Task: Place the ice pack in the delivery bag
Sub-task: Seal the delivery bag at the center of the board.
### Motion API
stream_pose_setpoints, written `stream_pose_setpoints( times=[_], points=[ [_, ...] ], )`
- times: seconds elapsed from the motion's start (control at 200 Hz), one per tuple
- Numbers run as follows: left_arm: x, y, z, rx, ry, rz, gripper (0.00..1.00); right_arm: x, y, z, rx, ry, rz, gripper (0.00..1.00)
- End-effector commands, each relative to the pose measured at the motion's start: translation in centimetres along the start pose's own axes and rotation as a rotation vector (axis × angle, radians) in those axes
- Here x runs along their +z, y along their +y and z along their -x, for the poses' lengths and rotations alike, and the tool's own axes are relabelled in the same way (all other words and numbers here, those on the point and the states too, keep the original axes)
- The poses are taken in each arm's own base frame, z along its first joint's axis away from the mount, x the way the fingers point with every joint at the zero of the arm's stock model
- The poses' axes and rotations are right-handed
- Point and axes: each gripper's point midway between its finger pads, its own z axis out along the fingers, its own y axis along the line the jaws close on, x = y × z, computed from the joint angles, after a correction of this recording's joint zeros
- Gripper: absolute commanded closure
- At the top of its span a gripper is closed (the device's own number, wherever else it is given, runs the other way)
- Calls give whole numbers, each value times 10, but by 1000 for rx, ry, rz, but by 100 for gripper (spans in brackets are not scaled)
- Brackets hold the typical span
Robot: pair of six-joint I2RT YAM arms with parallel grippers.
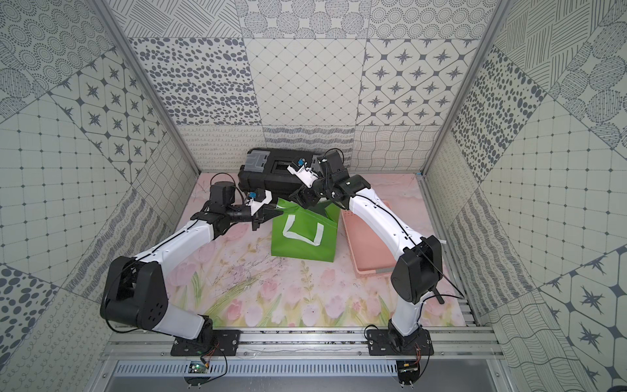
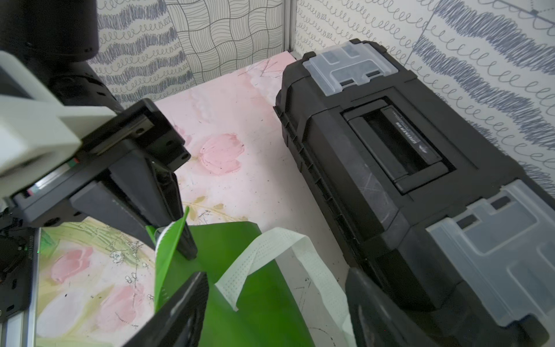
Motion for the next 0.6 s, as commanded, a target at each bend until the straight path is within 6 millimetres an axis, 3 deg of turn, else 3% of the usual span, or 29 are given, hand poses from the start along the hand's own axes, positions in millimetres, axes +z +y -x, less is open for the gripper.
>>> stream_pose_setpoints(
  times=[0.0,0.13,0.21,0.445,0.595],
  points=[
    [3,7,-1,-12,3,33,83,-1,15,7,-21,-15,58,23],
    [6,10,-6,-33,12,32,57,4,18,1,-14,1,64,23],
    [7,10,-9,-40,18,28,54,5,16,2,-10,3,58,23],
    [9,14,-13,-52,29,34,96,7,21,0,-23,2,83,22],
    [10,16,-11,-53,24,38,100,12,22,-8,-19,19,93,20]
  ],
)
